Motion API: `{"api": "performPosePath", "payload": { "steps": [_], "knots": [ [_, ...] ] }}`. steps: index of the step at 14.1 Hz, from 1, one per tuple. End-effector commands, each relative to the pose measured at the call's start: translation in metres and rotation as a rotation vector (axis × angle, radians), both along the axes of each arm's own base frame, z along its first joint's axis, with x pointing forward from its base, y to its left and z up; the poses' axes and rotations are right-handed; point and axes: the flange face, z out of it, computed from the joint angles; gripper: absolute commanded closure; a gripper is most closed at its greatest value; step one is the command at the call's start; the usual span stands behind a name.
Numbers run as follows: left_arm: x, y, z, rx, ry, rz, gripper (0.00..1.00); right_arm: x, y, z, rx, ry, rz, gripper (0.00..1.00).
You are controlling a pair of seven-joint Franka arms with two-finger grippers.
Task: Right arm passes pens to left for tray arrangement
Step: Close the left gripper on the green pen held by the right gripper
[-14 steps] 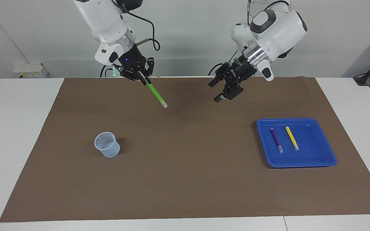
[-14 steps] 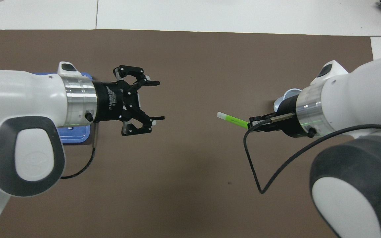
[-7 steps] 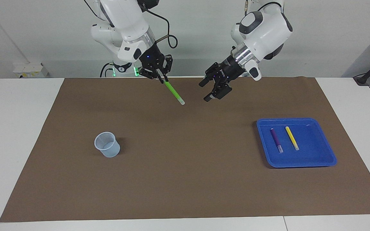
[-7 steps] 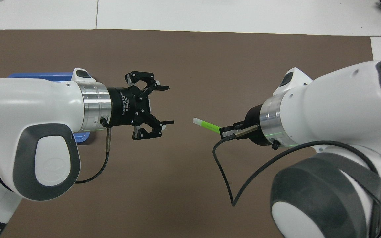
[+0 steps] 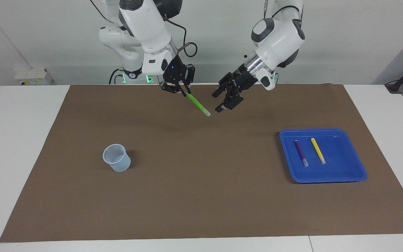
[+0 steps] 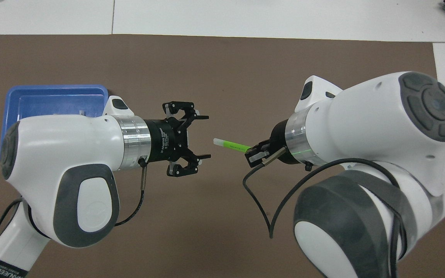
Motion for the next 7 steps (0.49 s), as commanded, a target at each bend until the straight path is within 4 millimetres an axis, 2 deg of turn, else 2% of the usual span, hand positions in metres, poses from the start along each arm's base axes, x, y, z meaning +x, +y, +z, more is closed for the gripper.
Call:
{"api": "performPosePath", "payload": {
  "steps": [1,6,7],
  "knots": [
    [-0.013,0.007,0.000,0.002,-0.044,-0.014,0.13,0.005,-0.003,0.003,-0.030,-0.046,0.037,1.00],
    [-0.016,0.005,-0.002,0.007,-0.053,-0.026,0.13,0.003,0.003,0.005,-0.020,-0.035,-0.008,1.00],
    [-0.016,0.005,-0.002,0.006,-0.058,-0.023,0.13,0.001,0.010,0.013,-0.012,-0.047,-0.003,1.00]
  ]
}}
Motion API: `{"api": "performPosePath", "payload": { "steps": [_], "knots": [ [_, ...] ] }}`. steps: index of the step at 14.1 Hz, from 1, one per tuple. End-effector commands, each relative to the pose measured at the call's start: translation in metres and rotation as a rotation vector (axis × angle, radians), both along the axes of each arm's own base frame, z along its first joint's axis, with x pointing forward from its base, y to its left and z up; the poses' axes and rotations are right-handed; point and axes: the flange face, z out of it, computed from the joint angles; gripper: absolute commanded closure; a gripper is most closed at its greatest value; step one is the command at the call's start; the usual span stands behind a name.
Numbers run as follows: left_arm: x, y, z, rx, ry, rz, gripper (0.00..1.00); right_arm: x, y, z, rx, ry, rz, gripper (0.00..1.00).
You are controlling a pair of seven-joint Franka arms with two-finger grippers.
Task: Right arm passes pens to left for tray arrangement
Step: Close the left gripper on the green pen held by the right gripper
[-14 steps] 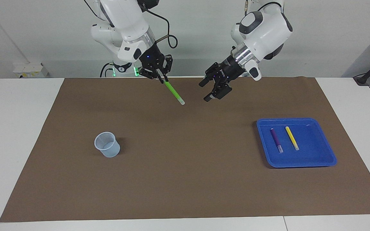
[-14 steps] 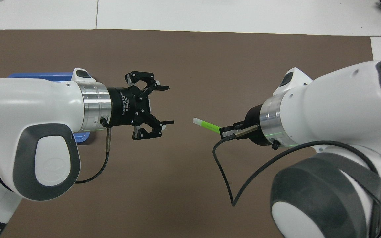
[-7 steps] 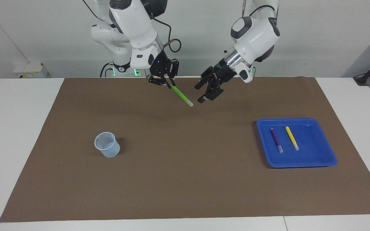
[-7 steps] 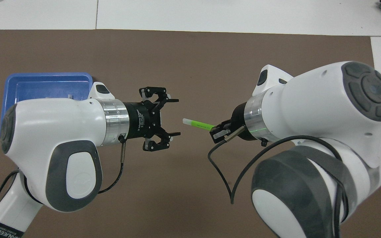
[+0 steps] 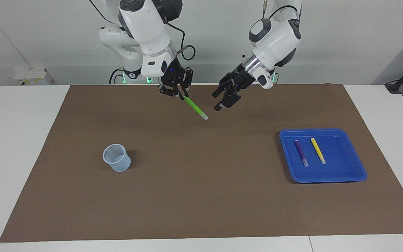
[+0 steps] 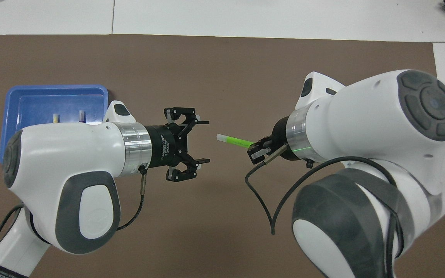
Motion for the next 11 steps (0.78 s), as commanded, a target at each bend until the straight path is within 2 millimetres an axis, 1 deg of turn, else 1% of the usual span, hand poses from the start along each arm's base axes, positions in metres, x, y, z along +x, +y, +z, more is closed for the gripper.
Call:
{"api": "performPosePath", "payload": {
  "steps": [1,5,6,7,8,9,11],
  "knots": [
    [-0.012,-0.002,-0.002,-0.002,-0.027,-0.003,0.13,-0.001,0.018,0.014,0.012,-0.016,-0.024,1.00],
    [-0.024,-0.021,-0.011,-0.002,-0.069,0.013,0.16,-0.001,0.024,0.017,0.030,0.020,-0.135,1.00],
    [-0.023,-0.021,-0.012,0.000,-0.068,0.013,0.16,-0.003,0.027,0.017,0.032,0.026,-0.154,1.00],
    [-0.024,-0.021,-0.013,0.000,-0.068,0.011,0.19,-0.003,0.028,0.015,0.029,0.032,-0.172,1.00],
    [-0.023,-0.021,-0.012,-0.001,-0.069,0.012,0.21,-0.003,0.034,0.010,0.025,0.047,-0.181,1.00],
    [-0.023,-0.021,-0.012,-0.001,-0.070,0.013,0.27,-0.005,0.039,0.009,0.027,0.054,-0.200,1.00],
    [-0.023,-0.022,-0.012,-0.001,-0.072,0.011,0.32,-0.006,0.046,0.012,0.051,0.052,-0.244,1.00]
  ]
}}
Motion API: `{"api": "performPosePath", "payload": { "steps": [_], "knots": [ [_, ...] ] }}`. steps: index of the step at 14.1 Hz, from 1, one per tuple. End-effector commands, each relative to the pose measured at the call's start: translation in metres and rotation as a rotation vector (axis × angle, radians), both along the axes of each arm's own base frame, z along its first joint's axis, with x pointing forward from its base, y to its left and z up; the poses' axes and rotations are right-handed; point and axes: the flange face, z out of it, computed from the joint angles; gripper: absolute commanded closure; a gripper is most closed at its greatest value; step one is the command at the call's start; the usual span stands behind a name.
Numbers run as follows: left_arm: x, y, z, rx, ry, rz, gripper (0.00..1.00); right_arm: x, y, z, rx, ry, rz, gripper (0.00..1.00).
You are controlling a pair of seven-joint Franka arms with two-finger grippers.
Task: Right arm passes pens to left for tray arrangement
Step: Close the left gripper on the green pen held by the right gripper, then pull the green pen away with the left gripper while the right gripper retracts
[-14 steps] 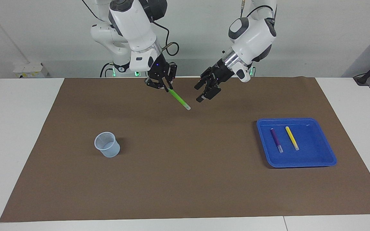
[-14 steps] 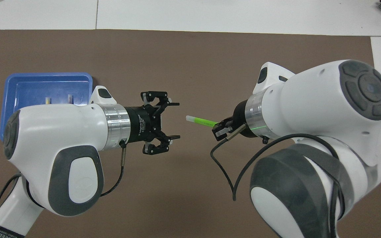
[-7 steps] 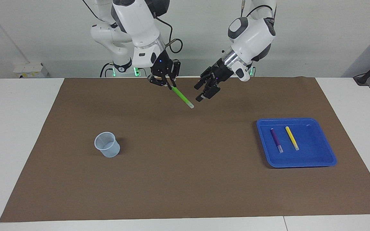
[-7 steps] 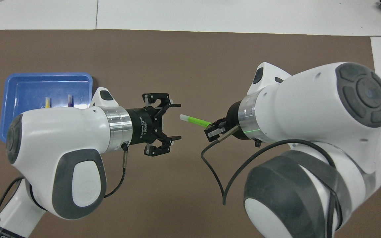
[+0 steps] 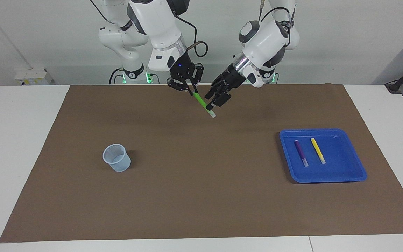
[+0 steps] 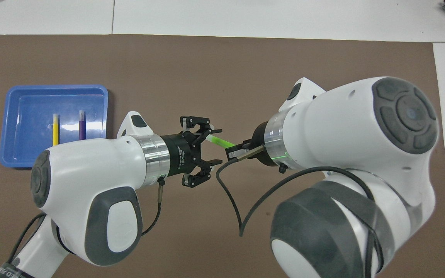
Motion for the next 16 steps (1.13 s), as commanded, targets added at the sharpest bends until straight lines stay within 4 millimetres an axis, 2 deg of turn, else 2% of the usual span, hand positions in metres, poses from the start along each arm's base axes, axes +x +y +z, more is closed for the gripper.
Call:
{"api": "performPosePath", "payload": {
  "steps": [1,3,4,7,9,14,16],
  "knots": [
    [-0.005,0.004,0.001,-0.007,-0.015,0.009,0.36,0.002,0.013,0.003,0.023,0.005,-0.063,1.00],
    [-0.006,0.004,0.001,-0.006,-0.017,0.007,0.48,0.002,0.013,0.003,0.025,0.009,-0.072,1.00],
    [-0.006,0.005,0.000,-0.005,-0.014,0.005,0.61,0.002,0.013,0.003,0.025,0.009,-0.072,1.00],
    [-0.005,0.008,-0.001,-0.001,-0.016,-0.005,0.87,0.002,0.013,0.003,0.026,0.010,-0.072,1.00],
    [-0.003,0.010,0.000,-0.001,-0.016,-0.002,1.00,0.002,0.013,0.003,0.026,0.010,-0.072,1.00],
    [-0.003,0.013,-0.002,0.003,0.006,-0.017,1.00,0.001,0.013,0.003,0.025,0.015,-0.073,1.00],
    [0.001,0.022,-0.002,0.012,-0.001,-0.047,1.00,0.006,0.004,0.000,0.017,0.026,-0.084,1.00]
  ]
}}
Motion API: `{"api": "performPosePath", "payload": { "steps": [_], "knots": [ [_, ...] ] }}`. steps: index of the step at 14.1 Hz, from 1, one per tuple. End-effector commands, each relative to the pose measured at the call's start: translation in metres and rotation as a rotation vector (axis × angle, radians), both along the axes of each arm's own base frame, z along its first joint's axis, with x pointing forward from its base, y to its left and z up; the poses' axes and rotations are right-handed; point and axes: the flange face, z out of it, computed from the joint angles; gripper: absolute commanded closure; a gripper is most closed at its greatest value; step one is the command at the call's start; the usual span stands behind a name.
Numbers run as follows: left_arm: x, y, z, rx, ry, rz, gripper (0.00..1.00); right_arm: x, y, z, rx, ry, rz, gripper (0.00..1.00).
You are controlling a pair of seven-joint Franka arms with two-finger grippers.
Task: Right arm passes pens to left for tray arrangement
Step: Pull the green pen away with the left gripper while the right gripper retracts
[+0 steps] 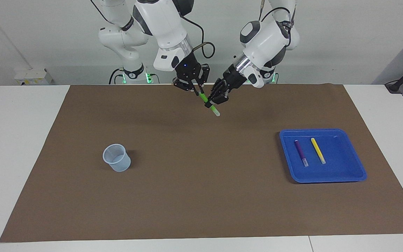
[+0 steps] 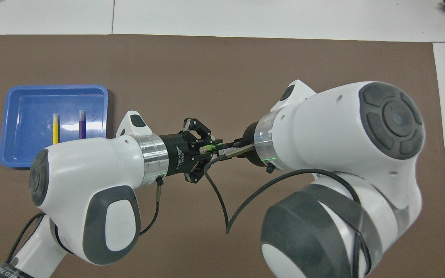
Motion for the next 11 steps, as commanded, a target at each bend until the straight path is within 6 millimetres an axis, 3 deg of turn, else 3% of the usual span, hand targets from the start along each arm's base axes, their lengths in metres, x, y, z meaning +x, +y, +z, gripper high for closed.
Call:
{"api": "performPosePath", "payload": {
  "steps": [1,2,6,11],
  "knots": [
    [0.002,0.026,-0.003,0.014,0.016,-0.049,1.00,0.007,-0.010,0.001,-0.007,0.020,-0.030,0.73],
    [0.003,0.034,-0.003,0.021,0.027,-0.071,1.00,0.007,-0.014,0.002,-0.011,0.023,-0.035,0.01],
    [0.016,0.081,-0.004,0.039,0.046,-0.148,1.00,0.010,-0.035,0.009,-0.040,0.050,-0.051,0.00],
    [0.017,0.139,-0.016,0.267,-0.085,-0.497,1.00,0.010,-0.072,0.019,-0.102,0.089,-0.075,0.00]
  ]
}}
